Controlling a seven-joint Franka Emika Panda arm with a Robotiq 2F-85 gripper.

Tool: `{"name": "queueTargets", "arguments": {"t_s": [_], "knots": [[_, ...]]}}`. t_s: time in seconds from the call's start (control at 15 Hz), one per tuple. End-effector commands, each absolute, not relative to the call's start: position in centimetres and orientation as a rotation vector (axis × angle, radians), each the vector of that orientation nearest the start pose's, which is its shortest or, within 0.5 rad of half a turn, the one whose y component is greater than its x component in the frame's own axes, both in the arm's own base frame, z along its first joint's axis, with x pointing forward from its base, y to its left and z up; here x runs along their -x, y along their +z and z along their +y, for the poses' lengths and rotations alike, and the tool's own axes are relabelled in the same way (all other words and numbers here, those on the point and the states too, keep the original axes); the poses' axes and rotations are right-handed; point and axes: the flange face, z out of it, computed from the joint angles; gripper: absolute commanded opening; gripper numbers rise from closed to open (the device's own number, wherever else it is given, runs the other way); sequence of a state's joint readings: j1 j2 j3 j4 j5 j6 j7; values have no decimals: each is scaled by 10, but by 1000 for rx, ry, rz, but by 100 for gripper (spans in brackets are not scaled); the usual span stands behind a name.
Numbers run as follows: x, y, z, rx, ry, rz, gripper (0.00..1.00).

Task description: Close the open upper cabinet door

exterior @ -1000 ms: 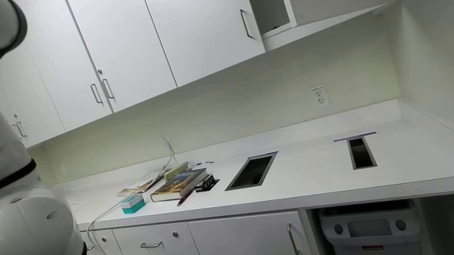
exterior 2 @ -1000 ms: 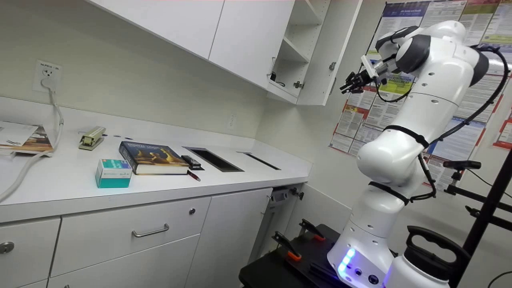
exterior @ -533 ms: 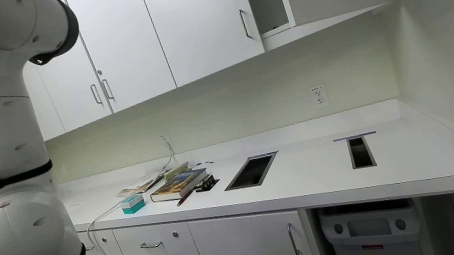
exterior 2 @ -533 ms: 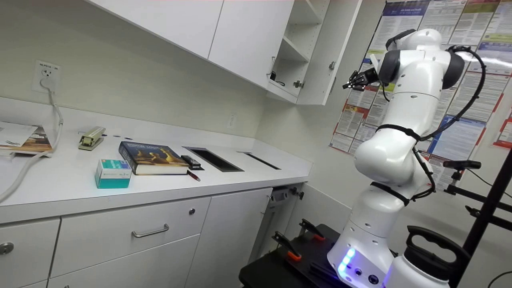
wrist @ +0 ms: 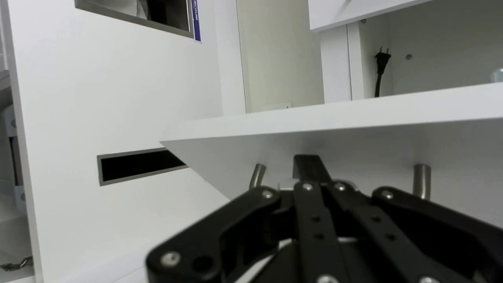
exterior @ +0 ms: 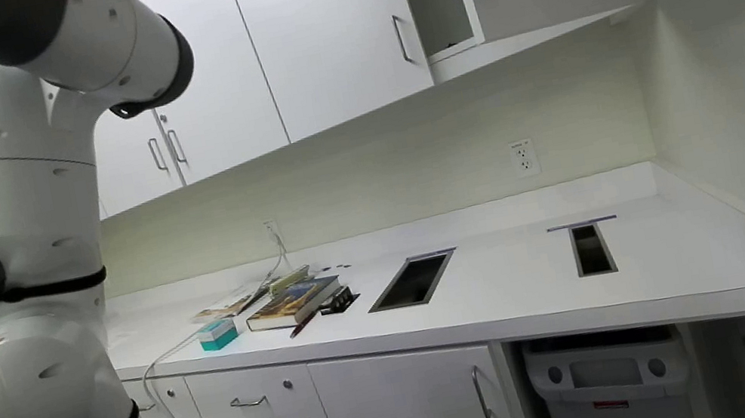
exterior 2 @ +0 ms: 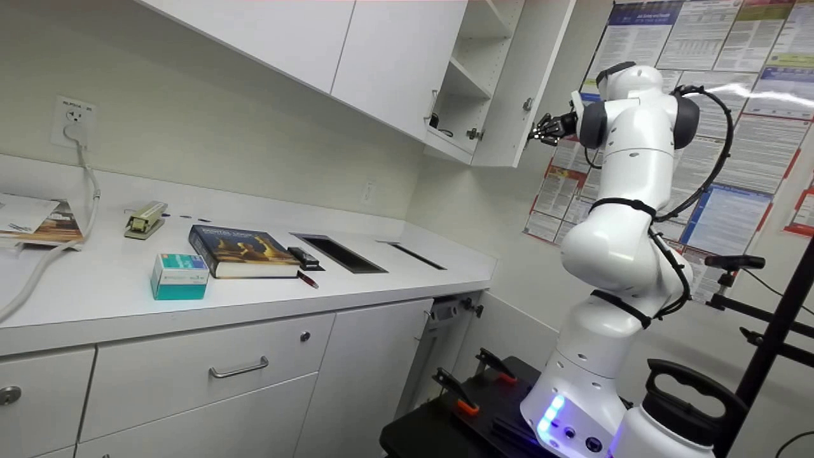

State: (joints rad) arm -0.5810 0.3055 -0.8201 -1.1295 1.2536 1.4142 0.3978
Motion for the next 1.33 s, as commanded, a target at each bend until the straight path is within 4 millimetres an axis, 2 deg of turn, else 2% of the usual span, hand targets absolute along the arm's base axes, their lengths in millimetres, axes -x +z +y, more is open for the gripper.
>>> {"name": "queueTargets", "arguments": {"t_s": [0.0,0.2,0.4,0.6,0.93,1.0,1.13,1.27], "knots": [[-345,739,-525,1616,-594,1474,0],[-361,740,-512,1603,-541,1467,0],[-377,748,-499,1470,-549,1595,0],[-396,749,-476,1406,-543,1664,0],[-450,738,-442,1323,-547,1751,0],[-436,741,-438,1415,-443,1677,1],[-457,739,-425,1393,-463,1684,1],[-463,739,-421,1387,-468,1685,1]]}}
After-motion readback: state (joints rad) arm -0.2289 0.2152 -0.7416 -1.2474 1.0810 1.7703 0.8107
